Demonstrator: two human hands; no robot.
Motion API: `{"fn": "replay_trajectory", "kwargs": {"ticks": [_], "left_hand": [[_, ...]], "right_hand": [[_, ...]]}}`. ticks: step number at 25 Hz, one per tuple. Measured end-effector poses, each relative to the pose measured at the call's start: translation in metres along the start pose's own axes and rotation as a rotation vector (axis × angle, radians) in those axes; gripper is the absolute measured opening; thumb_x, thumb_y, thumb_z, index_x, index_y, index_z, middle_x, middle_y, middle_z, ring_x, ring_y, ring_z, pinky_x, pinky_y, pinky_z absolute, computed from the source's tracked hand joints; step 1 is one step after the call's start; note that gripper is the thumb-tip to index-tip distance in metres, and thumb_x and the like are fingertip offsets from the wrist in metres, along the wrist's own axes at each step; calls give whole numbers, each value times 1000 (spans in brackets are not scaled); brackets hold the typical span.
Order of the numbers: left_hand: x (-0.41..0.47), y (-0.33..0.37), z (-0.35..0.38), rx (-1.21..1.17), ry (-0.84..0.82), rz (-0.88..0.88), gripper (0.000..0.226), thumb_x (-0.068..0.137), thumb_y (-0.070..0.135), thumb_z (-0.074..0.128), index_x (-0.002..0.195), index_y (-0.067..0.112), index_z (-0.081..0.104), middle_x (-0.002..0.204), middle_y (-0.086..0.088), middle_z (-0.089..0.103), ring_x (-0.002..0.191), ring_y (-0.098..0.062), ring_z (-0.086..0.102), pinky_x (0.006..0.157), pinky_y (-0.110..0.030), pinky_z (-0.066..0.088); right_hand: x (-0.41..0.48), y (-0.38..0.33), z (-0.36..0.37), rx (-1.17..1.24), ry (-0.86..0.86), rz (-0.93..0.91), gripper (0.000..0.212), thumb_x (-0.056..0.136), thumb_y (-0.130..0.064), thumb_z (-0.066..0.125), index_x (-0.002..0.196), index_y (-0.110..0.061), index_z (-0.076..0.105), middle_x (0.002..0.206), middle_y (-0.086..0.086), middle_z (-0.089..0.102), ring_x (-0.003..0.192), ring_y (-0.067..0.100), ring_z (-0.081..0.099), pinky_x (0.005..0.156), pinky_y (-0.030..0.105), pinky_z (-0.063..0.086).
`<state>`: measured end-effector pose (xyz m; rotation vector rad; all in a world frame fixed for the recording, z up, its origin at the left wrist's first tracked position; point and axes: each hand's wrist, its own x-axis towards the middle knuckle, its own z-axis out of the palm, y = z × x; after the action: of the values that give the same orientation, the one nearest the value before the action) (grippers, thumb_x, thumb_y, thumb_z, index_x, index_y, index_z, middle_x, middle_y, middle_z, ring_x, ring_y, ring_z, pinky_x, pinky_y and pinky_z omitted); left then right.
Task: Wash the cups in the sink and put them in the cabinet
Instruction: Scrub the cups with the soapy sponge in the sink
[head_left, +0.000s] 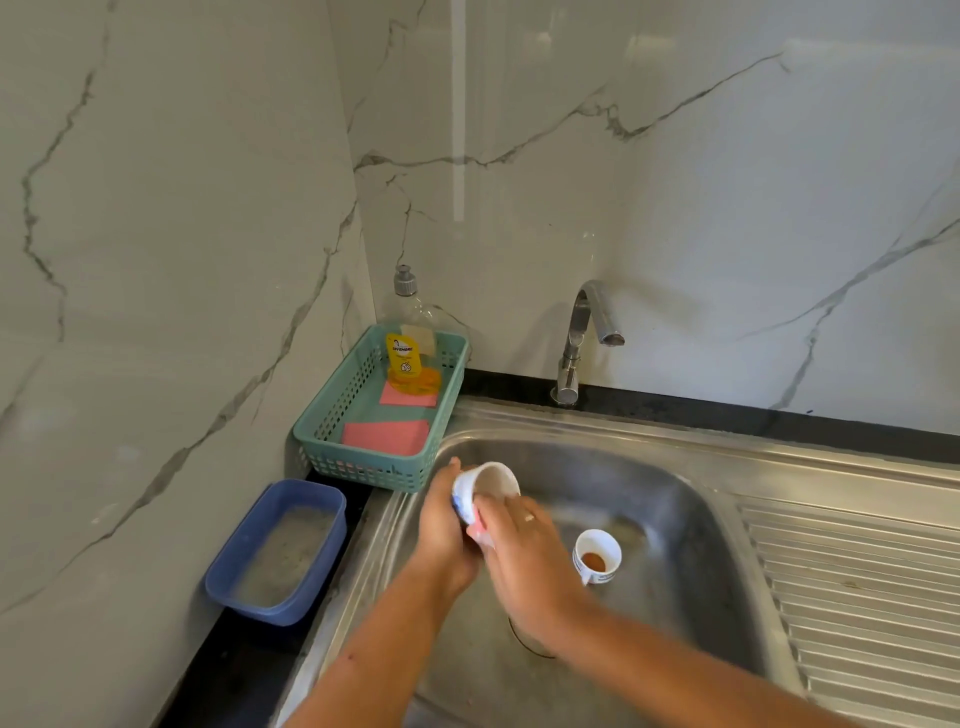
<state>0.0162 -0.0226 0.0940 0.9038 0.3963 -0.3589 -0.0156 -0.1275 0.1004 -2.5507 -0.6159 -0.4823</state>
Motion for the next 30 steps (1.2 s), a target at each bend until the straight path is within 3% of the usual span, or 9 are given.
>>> {"fn": "replay_trajectory", "kwargs": {"ticks": [2,4,8,11,17,19,24,28,30], "left_hand": [[7,8,-12,57,-22,-84,52,86,51,47,69,6,68,62,-12,60,52,-23,57,48,-25,40],[12,11,-20,115,-4,-155,47,88,49,48,74,8,66,59,-8,59,43,-19,54,34,-16,33],[13,18,-20,115,14,-163,45,93,42,45,70,10,66,54,-5,58,39,-15,52,30,-13,27],[18,15,-18,78,34,-120,46,94,46,42,77,10,64,55,-5,57,35,-14,47,30,-13,21],[22,-3,-22,-27,44,-62,57,94,48,37,63,8,63,48,-7,53,31,-16,40,38,-17,16],[26,-3,-27,-54,34,-42,55,93,50,39,71,7,66,57,-9,60,45,-20,47,46,-21,21],[16,-1,-30,39,152,-5,56,97,48,33,77,7,65,56,-10,62,42,-18,52,39,-18,32],[9,11,-30,185,180,37,55,96,50,34,76,10,66,60,-10,65,49,-19,57,42,-18,34],[5,9,-30,147,188,17,53,96,50,34,77,10,64,59,-9,64,49,-20,56,41,-18,33]], "right_hand": [[6,35,-16,-371,-128,-536,22,80,-8,47,93,-23,56,84,-9,62,87,14,60,97,29,39],[21,55,-35,-579,-207,-671,36,82,-10,43,104,-31,61,100,-13,63,104,12,55,101,42,40],[33,27,-49,-565,-207,-515,35,78,-9,41,88,-31,66,91,-11,64,96,15,54,86,35,34],[27,-5,-39,-433,-302,-277,21,65,-6,54,73,-24,64,74,-8,61,83,18,60,88,36,24],[31,-26,-41,-69,-623,62,27,85,2,42,108,-9,51,117,4,52,117,26,38,100,30,20],[34,-28,-35,12,-669,91,49,86,2,43,134,-9,41,135,4,47,131,24,33,113,36,13],[34,-17,-17,-507,-585,-213,53,83,-5,53,134,-10,39,120,2,60,121,21,49,113,53,-16],[28,-36,-9,-584,-552,-140,54,90,-10,51,140,1,34,135,11,51,132,24,37,118,47,-2],[28,-42,-16,-400,-566,-43,47,87,-4,49,133,-1,39,123,13,56,120,27,47,112,41,21]]}}
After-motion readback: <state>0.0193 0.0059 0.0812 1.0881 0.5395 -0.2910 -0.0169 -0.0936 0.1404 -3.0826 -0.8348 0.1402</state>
